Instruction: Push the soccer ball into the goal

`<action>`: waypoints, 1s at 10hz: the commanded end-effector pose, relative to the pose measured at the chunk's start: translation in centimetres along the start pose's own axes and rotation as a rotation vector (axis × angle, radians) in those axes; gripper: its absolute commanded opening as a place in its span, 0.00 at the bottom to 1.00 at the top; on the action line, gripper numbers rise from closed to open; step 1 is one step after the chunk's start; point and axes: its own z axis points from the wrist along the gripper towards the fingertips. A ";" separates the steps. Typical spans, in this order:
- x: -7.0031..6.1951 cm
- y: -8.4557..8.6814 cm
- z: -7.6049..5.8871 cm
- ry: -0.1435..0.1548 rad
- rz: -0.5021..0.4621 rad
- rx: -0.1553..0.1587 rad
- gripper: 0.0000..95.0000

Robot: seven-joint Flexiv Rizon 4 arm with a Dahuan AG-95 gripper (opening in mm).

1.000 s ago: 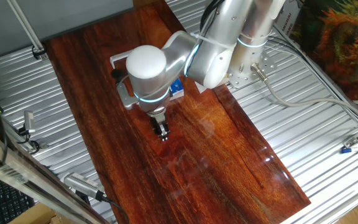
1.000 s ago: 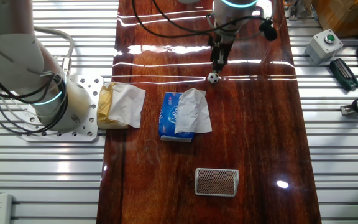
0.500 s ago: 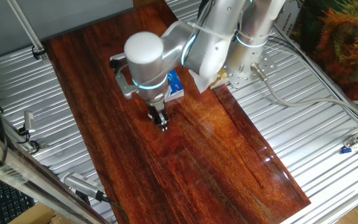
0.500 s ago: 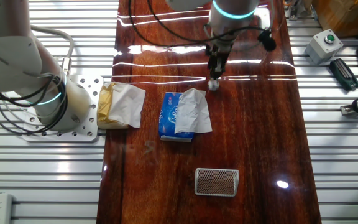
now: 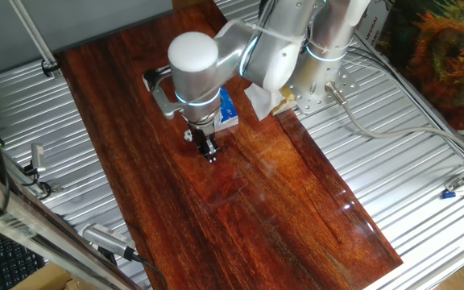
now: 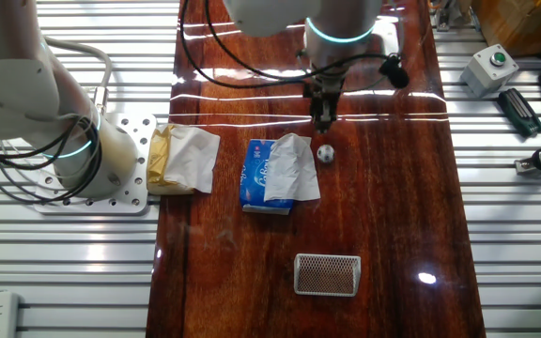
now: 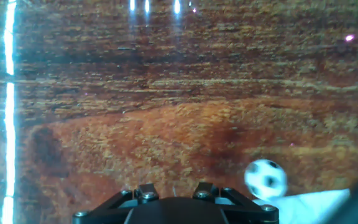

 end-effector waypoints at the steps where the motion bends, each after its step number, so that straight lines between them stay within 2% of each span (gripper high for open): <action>1: -2.0 -0.5 -0.4 0.007 0.038 0.025 0.40; 3: -3.6 -1.2 -1.1 0.017 0.062 0.030 0.40; 6: -3.0 -3.0 -1.3 0.024 0.066 0.008 0.40; 7: -2.9 -3.3 -1.2 0.029 0.065 0.011 0.40; 8: -2.7 -3.4 -1.1 0.055 0.069 0.018 0.40; 10: -2.5 -3.4 -0.9 0.064 0.074 0.022 0.00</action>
